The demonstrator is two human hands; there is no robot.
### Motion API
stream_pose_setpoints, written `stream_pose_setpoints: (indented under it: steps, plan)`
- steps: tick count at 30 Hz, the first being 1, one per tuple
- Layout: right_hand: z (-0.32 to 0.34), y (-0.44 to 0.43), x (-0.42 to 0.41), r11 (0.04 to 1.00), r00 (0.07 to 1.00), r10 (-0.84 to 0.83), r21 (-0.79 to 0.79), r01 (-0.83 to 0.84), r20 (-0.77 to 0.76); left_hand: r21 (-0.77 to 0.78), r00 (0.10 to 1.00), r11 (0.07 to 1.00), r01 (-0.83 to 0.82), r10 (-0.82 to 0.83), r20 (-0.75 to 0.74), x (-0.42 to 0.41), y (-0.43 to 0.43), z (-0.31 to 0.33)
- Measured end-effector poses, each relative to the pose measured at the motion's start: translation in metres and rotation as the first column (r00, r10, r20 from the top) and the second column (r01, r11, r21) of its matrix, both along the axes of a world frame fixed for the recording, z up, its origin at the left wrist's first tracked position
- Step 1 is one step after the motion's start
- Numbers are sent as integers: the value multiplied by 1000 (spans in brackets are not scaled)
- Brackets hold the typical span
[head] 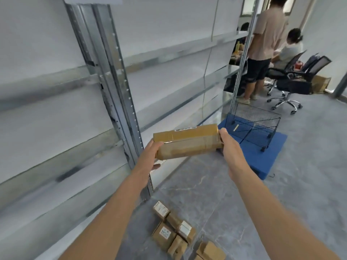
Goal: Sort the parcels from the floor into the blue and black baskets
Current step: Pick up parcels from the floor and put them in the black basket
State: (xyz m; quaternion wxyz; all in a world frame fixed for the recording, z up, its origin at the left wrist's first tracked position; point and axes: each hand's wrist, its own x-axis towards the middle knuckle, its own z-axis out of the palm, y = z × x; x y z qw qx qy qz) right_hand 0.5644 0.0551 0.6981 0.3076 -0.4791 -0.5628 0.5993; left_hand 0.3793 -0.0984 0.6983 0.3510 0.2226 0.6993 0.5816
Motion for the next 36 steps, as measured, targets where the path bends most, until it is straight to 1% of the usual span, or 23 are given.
stream_pose_setpoints:
  steps: [5,9,13,15,19,23,30,36]
  plan:
    - [22,-34,-38,989,989,146,35,-146,6,38,993,993,-114,115,-29,-12,-57,22]
    - [26,-70,-77,969,970,242,56,-242,6,57,977,977,-205,207,-51,-27,-112,28]
    - [26,-122,-115,949,950,310,68,-309,-20,55,948,949,-311,314,-54,-42,-177,32]
    - [27,-152,-133,925,927,373,91,-370,-30,58,930,931,-361,364,-58,-50,-213,33]
    - [32,-221,-165,866,867,495,100,-489,-47,69,883,882,-466,469,-32,-62,-294,30]
    - [37,-297,-192,818,820,571,115,-564,-40,80,835,834,-546,550,-30,-70,-378,31]
    - [33,-419,-239,675,673,736,145,-724,-70,100,756,757,-646,652,-53,-71,-512,32]
    - [26,-504,-275,552,546,834,135,-823,-83,104,627,628,-772,778,-40,-64,-601,27]
